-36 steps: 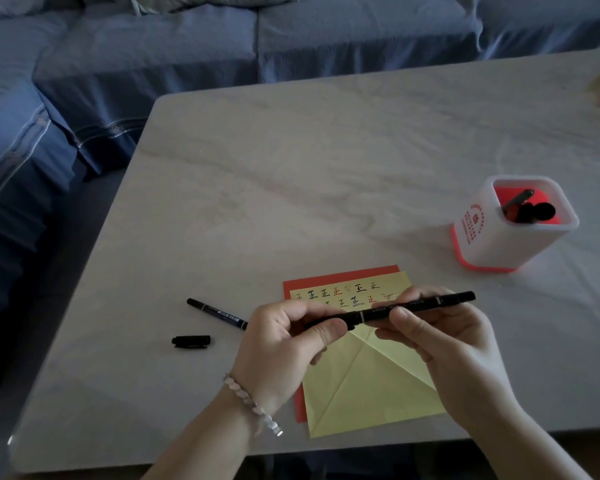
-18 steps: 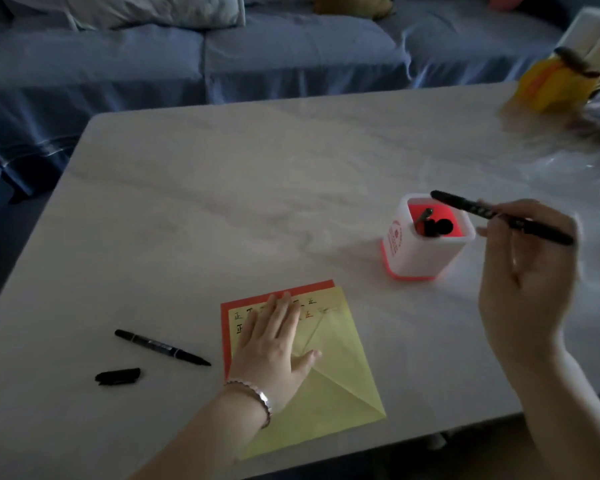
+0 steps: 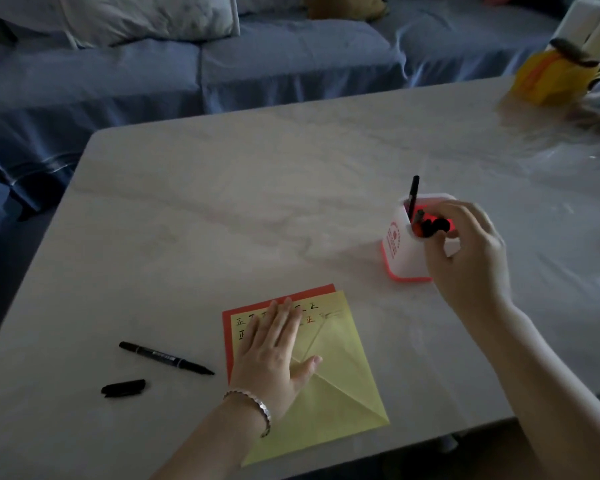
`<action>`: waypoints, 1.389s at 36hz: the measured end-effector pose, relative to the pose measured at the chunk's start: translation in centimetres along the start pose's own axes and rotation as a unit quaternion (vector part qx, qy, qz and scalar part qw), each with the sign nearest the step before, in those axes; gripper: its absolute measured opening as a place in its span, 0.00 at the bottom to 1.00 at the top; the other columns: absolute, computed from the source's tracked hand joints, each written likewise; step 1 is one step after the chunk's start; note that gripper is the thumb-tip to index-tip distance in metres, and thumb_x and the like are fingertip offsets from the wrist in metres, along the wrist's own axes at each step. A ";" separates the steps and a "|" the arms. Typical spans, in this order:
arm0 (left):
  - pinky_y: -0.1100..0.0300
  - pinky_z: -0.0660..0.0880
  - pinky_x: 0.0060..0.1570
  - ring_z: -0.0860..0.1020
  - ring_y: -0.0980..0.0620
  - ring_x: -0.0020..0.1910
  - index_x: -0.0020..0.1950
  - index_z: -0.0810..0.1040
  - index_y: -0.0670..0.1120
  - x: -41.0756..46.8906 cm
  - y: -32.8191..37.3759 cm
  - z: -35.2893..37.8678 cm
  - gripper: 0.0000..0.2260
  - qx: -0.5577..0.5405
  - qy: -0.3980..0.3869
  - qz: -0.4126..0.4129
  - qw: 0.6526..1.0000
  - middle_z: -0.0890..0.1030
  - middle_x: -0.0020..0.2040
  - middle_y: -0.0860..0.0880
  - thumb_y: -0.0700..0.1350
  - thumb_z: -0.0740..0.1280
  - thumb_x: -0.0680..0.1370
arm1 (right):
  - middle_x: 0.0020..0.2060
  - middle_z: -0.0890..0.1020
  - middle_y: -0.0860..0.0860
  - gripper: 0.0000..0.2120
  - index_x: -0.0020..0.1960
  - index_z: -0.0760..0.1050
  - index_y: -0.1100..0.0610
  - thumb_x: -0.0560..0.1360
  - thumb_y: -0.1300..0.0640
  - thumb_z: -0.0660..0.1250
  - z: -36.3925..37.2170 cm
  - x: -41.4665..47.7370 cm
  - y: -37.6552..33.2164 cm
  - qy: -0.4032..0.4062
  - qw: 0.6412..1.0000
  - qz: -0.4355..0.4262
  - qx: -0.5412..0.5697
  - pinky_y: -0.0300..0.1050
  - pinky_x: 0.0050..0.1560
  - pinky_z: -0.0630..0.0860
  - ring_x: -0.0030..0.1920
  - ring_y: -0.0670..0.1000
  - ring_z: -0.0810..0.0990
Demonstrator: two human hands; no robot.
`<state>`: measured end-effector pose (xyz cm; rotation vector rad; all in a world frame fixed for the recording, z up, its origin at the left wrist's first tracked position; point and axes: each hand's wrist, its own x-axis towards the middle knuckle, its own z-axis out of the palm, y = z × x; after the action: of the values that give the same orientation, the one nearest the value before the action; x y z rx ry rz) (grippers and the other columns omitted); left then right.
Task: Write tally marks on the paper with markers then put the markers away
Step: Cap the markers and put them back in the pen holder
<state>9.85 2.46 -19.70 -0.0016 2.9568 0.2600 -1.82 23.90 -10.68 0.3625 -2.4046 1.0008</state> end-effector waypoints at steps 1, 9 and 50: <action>0.54 0.56 0.63 0.67 0.48 0.67 0.67 0.67 0.45 0.0 0.0 -0.1 0.32 0.003 -0.004 -0.002 1.000 0.70 0.68 0.47 0.64 0.39 0.77 | 0.49 0.80 0.50 0.15 0.53 0.78 0.57 0.70 0.65 0.60 0.0 0.0 0.2 -0.016 1.000 0.011 -0.016 0.34 0.46 0.66 0.47 0.50 0.75; 0.58 0.41 0.71 0.43 0.55 0.72 0.74 0.51 0.48 0.0 0.0 -0.4 0.40 -0.040 0.023 0.042 0.998 0.46 0.74 0.52 0.70 0.31 0.70 | 0.55 0.79 0.56 0.19 0.57 0.76 0.62 0.67 0.66 0.61 -0.7 -1.5 -1.0 -0.012 0.998 0.019 -0.060 0.39 0.60 0.65 0.57 0.60 0.73; 0.78 0.68 0.36 0.75 0.69 0.39 0.39 0.74 0.53 -9.7 -10.2 -5.0 0.10 -0.431 0.254 -0.222 0.837 0.80 0.36 0.57 0.38 0.70 0.71 | 0.35 0.80 0.48 0.08 0.50 0.79 0.51 0.73 0.60 0.66 12.7 -9.0 -17.0 -0.452 0.857 0.155 0.194 0.43 0.41 0.72 0.37 0.48 0.77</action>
<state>18.73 -8.62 -14.92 -0.9839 2.8585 1.6901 8.41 3.48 -13.28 0.7359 -3.1347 1.7801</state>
